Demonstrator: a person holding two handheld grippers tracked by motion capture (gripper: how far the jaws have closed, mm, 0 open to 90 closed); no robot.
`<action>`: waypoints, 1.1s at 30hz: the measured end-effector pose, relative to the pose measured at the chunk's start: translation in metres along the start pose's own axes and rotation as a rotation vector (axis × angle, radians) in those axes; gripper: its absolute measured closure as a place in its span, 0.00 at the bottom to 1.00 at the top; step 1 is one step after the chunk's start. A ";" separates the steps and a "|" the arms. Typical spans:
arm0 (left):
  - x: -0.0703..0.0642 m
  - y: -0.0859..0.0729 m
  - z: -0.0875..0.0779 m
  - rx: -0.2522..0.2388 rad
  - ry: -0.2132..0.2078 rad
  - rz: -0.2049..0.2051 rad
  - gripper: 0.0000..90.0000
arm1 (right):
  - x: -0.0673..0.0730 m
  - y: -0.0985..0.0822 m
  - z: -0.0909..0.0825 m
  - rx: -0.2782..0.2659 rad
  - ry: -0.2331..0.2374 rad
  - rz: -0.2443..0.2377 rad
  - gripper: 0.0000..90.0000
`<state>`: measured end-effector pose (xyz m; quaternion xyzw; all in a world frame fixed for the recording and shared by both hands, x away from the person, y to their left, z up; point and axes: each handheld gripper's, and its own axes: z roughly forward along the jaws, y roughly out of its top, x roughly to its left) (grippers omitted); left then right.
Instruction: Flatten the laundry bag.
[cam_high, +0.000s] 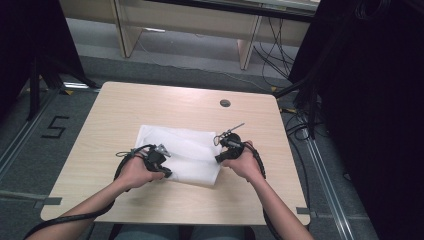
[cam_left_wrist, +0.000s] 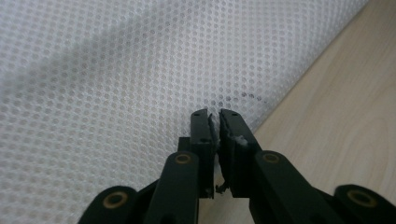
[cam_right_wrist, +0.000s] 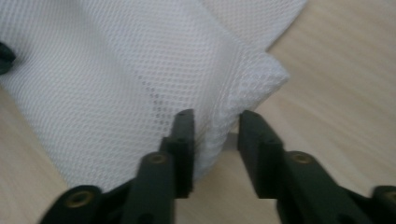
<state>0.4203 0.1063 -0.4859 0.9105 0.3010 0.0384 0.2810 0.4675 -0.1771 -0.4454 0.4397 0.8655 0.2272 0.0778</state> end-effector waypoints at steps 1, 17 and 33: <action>0.000 0.000 -0.002 -0.003 0.001 0.002 0.96 | -0.001 0.004 -0.003 -0.016 -0.011 -0.006 0.64; -0.008 0.002 0.008 -0.005 -0.031 0.012 0.96 | 0.009 0.057 0.061 0.057 0.007 -0.132 0.46; -0.005 0.005 0.012 0.002 -0.044 -0.006 0.97 | 0.024 0.058 0.045 0.068 0.025 -0.257 0.99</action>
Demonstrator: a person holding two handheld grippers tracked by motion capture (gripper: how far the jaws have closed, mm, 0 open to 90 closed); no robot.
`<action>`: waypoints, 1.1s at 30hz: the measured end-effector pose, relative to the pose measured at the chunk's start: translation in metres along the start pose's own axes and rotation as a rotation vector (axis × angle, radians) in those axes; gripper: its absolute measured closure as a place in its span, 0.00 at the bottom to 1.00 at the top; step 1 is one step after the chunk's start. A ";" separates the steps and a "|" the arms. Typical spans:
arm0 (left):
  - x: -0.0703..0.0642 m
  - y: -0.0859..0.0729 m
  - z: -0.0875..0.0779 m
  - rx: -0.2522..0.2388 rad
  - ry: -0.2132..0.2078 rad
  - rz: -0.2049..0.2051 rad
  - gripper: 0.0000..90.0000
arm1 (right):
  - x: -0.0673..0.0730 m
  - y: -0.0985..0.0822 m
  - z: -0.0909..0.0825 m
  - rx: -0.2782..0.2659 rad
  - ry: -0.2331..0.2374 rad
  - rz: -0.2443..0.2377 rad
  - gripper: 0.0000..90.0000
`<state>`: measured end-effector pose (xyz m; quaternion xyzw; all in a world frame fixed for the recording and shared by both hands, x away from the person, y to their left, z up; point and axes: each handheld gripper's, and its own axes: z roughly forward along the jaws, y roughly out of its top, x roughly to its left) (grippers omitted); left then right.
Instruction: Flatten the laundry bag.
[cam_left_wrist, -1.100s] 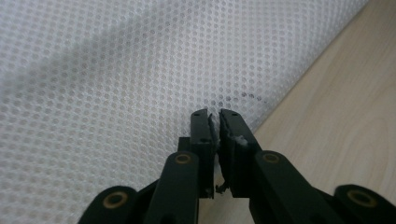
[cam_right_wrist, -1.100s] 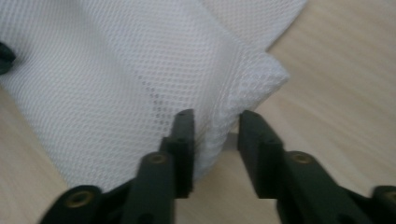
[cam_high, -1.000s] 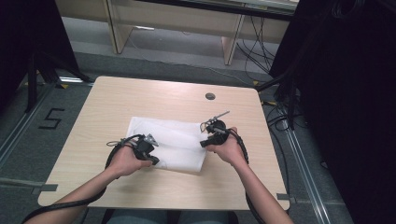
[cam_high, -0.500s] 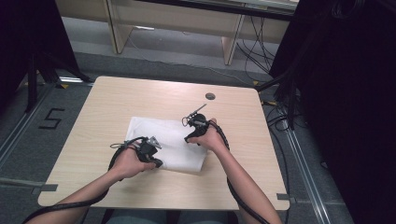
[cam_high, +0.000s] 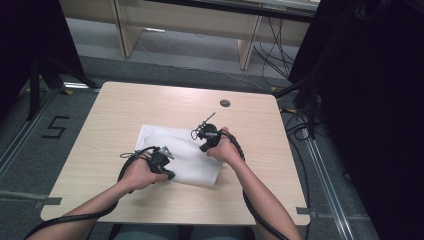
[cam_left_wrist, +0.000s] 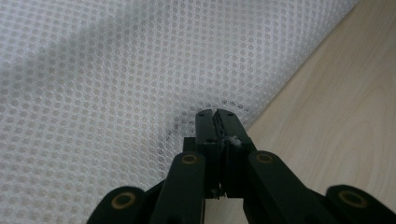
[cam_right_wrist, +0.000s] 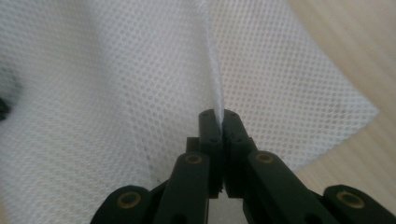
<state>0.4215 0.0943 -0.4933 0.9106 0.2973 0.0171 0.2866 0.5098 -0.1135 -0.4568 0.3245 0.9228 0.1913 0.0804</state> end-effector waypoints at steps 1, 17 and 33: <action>0.000 0.001 0.002 -0.012 -0.004 -0.016 0.97 | -0.001 0.002 -0.011 -0.030 -0.002 -0.014 1.00; 0.005 0.023 0.002 -0.057 0.026 0.004 0.97 | 0.004 0.003 -0.070 -0.165 -0.063 -0.024 1.00; 0.005 0.033 0.019 -0.081 0.046 -0.021 0.98 | 0.015 0.003 -0.087 -0.224 -0.070 -0.076 0.99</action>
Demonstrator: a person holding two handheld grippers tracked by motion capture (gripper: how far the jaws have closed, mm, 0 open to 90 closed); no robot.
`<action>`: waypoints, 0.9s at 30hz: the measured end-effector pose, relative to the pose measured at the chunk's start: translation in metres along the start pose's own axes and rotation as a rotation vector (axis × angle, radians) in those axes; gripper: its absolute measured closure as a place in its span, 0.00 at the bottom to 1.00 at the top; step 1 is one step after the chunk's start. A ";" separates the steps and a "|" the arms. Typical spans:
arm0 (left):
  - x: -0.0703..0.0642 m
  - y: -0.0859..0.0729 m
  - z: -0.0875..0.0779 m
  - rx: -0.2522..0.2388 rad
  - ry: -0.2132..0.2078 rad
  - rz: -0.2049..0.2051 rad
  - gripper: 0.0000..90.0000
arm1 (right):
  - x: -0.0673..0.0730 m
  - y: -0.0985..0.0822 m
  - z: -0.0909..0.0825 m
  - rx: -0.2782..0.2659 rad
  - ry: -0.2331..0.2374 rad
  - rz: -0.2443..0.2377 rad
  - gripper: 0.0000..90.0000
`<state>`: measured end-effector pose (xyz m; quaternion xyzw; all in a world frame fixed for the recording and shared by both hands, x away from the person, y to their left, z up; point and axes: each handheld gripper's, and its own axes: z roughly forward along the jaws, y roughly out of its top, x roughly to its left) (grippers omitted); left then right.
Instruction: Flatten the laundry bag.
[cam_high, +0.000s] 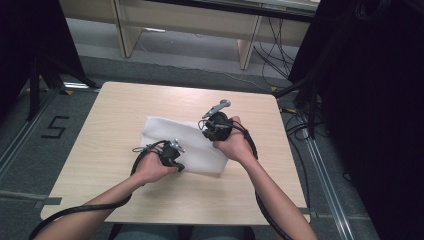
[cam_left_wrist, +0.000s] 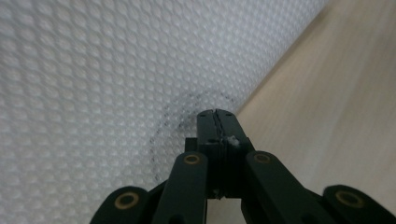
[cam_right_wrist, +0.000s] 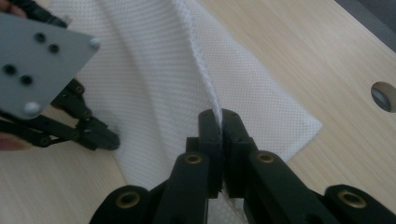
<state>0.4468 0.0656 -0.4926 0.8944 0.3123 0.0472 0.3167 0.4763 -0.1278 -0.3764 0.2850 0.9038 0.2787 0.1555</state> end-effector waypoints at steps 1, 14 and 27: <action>0.004 0.002 -0.001 0.012 -0.002 0.013 0.98 | 0.002 0.000 0.000 -0.001 -0.002 0.000 0.99; 0.006 -0.018 -0.032 0.047 0.012 0.060 0.93 | 0.025 -0.013 0.000 -0.006 0.029 -0.046 0.98; 0.030 -0.104 -0.132 -0.050 0.114 -0.058 0.86 | 0.053 -0.027 -0.003 -0.026 0.069 -0.150 0.98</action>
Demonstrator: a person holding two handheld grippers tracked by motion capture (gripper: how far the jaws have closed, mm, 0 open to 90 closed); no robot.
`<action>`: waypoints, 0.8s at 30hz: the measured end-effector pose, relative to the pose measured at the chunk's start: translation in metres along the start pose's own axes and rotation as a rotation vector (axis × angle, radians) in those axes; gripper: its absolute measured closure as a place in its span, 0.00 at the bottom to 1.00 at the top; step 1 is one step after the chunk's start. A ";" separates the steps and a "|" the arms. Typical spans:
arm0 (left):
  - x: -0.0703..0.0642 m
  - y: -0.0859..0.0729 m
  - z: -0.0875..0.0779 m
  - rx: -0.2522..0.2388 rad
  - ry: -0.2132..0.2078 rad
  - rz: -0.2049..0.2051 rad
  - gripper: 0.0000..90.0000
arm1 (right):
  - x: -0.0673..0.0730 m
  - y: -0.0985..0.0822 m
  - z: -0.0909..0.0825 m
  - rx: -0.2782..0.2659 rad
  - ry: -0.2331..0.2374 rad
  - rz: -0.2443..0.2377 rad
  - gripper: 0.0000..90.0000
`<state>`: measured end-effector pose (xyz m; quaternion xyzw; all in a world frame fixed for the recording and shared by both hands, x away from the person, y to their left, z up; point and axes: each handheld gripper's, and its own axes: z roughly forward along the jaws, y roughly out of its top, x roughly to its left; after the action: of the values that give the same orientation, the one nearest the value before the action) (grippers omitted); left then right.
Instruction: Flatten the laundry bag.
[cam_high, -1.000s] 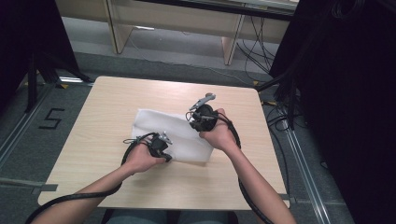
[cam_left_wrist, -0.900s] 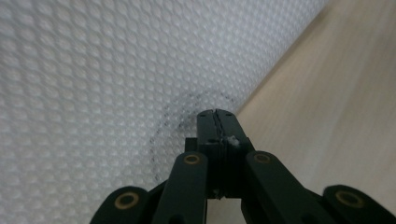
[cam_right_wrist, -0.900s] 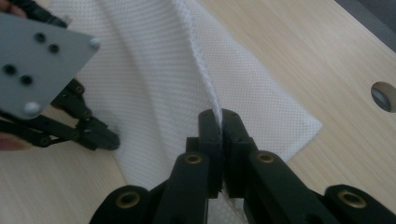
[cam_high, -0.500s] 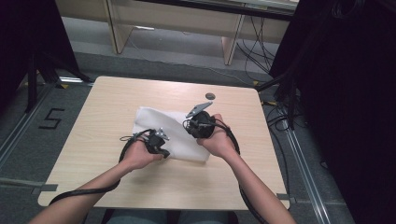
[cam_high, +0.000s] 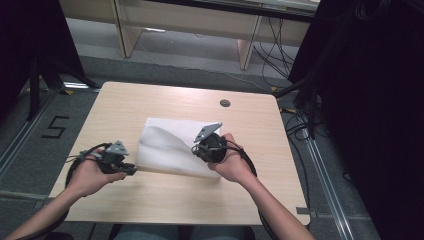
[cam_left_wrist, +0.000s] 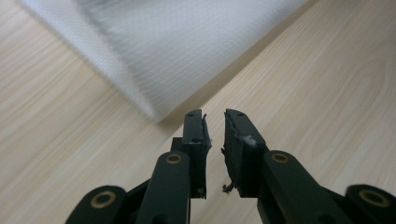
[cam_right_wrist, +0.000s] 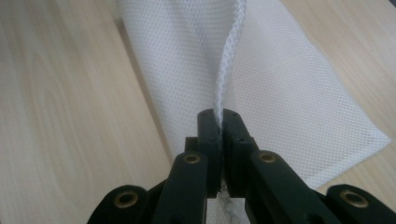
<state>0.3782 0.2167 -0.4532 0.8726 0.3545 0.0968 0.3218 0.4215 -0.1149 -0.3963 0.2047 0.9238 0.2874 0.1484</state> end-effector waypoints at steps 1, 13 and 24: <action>0.000 0.000 0.000 0.000 0.000 0.000 0.86 | 0.002 -0.001 -0.001 0.008 0.009 -0.006 0.98; 0.020 -0.033 -0.022 -0.090 0.065 -0.110 0.74 | 0.027 -0.012 -0.001 0.013 0.063 -0.023 0.98; 0.022 -0.033 -0.019 -0.186 0.141 -0.134 0.58 | 0.045 -0.027 0.000 0.038 0.111 -0.029 0.98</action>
<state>0.3681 0.2593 -0.4608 0.8043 0.4233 0.1685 0.3814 0.3743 -0.1147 -0.4197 0.1776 0.9389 0.2783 0.0971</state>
